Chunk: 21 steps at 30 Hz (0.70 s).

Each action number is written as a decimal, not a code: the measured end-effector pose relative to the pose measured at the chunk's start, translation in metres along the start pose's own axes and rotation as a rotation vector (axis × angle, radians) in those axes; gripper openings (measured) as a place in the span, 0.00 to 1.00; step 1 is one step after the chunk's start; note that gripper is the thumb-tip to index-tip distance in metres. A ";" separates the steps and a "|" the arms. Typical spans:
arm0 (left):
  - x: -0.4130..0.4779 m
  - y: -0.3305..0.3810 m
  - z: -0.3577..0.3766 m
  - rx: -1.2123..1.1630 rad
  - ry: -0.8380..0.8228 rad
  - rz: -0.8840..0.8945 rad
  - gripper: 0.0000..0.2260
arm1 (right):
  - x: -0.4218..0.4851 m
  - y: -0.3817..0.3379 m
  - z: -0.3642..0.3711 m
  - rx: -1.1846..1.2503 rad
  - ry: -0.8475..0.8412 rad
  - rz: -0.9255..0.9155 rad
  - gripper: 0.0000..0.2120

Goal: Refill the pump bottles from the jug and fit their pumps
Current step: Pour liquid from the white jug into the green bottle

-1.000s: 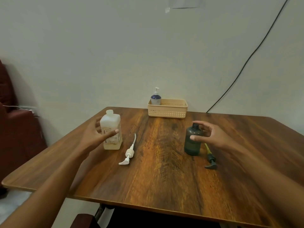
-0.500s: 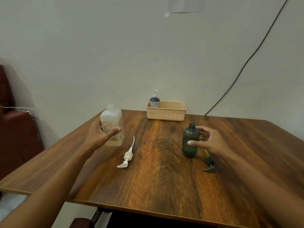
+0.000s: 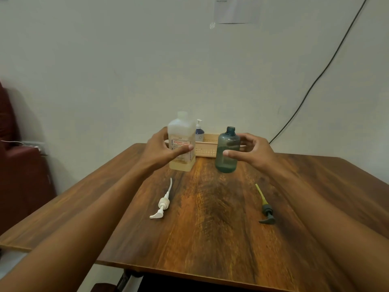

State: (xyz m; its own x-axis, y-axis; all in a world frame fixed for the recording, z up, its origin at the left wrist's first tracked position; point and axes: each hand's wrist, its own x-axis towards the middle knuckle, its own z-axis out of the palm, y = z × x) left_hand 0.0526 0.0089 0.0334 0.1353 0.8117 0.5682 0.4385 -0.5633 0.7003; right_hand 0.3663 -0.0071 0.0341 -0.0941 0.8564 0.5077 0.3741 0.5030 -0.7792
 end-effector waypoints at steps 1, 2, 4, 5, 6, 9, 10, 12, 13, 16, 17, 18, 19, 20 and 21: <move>0.001 0.002 0.003 0.010 -0.004 0.011 0.33 | 0.000 -0.002 0.002 0.007 -0.001 0.002 0.34; 0.002 0.004 0.005 0.019 -0.008 0.021 0.34 | 0.000 -0.003 0.003 0.012 -0.001 0.005 0.34; 0.004 0.007 0.007 0.048 -0.016 0.043 0.35 | -0.001 -0.004 0.005 0.014 0.000 0.007 0.32; 0.005 0.009 0.007 0.070 -0.023 0.058 0.35 | -0.001 -0.005 0.006 0.010 -0.002 0.006 0.31; 0.006 0.011 0.007 0.097 -0.033 0.075 0.36 | -0.001 -0.005 0.006 0.005 -0.004 0.005 0.31; 0.009 0.017 0.004 0.183 -0.072 0.135 0.38 | -0.001 -0.004 0.007 0.009 -0.012 0.011 0.32; 0.010 0.019 0.003 0.207 -0.084 0.155 0.38 | -0.002 -0.004 0.007 0.012 -0.012 0.012 0.32; 0.011 0.022 0.001 0.242 -0.100 0.187 0.39 | -0.003 -0.004 0.010 0.016 -0.010 0.013 0.32; 0.012 0.024 0.001 0.254 -0.106 0.201 0.39 | -0.004 -0.005 0.011 0.022 -0.012 0.016 0.31; 0.013 0.026 0.000 0.287 -0.109 0.244 0.40 | -0.007 -0.006 0.015 0.033 -0.024 0.025 0.29; 0.013 0.027 -0.001 0.300 -0.111 0.254 0.40 | -0.008 -0.005 0.016 0.031 -0.027 0.027 0.29; 0.013 0.027 -0.001 0.314 -0.113 0.264 0.40 | -0.008 -0.005 0.017 0.031 -0.028 0.031 0.29; 0.014 0.028 -0.002 0.329 -0.117 0.275 0.40 | -0.008 -0.004 0.018 0.033 -0.027 0.034 0.29; 0.014 0.029 -0.003 0.345 -0.122 0.286 0.40 | -0.008 -0.003 0.018 0.031 -0.028 0.035 0.29; 0.015 0.030 -0.004 0.360 -0.126 0.294 0.40 | -0.008 -0.003 0.018 0.026 -0.028 0.035 0.31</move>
State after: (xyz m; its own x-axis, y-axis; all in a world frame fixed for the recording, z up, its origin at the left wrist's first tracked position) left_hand 0.0646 0.0036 0.0650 0.3970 0.6507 0.6472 0.6422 -0.7008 0.3107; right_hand 0.3490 -0.0130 0.0254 -0.1073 0.8761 0.4700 0.3534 0.4755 -0.8056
